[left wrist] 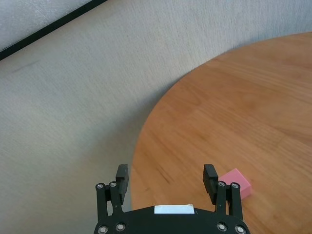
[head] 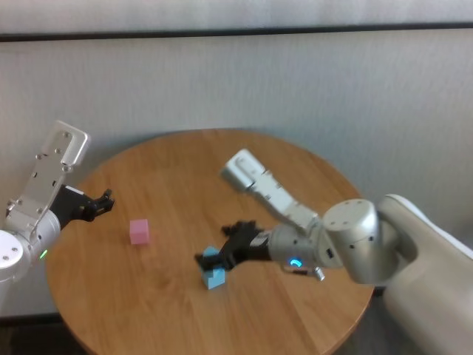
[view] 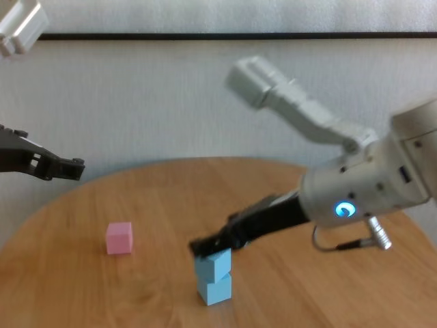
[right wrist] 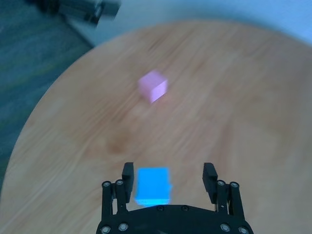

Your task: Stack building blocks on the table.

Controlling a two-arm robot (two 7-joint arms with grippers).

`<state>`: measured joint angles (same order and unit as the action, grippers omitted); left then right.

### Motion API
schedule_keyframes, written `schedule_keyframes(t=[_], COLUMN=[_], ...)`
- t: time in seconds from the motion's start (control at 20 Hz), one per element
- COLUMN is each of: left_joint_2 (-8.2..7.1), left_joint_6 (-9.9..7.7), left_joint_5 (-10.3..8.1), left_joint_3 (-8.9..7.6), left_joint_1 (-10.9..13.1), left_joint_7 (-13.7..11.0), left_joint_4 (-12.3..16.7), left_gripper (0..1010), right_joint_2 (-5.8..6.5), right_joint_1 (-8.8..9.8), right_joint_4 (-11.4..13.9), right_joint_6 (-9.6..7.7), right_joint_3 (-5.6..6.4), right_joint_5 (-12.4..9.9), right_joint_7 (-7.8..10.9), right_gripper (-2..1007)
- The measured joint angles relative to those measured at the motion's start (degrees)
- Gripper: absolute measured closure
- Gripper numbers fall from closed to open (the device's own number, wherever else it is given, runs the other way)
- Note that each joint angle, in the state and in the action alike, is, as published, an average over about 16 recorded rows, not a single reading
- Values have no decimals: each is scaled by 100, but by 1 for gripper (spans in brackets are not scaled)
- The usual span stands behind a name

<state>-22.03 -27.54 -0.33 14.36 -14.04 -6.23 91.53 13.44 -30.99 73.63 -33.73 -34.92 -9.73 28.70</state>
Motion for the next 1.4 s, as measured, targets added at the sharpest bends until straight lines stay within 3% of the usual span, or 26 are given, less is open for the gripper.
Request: schedule_keyframes(t=[0.25,0.5,0.7,0.9,1.15,1.4], left_joint_2=[0,0,0,-1,41,149], left_joint_6=[0,0,0,-73,-360,-785], left_joint_5=[0,0,0,-5,-48,-89], left_joint_3=[0,0,0,15,32,73], left_joint_1=[0,0,0,-5,13,42], left_joint_7=[0,0,-5,-68,-182,-303], left_joint_4=[0,0,0,22,142,319], left_gripper=[8,8,8,8,8,8], right_joint_2=[94,207,297,383,461,499], right_joint_1=[180,359,462,538,599,630], right_joint_4=[253,485,543,516,444,384], right_joint_6=[202,449,711,1020,1343,1526], right_joint_3=[393,911,1321,1651,1906,1985], right_joint_5=[-196,-435,-568,-594,-562,-497], right_joint_7=[-248,-581,-882,-1155,-1379,-1467], right_gripper=[63,9,0,0,0,0])
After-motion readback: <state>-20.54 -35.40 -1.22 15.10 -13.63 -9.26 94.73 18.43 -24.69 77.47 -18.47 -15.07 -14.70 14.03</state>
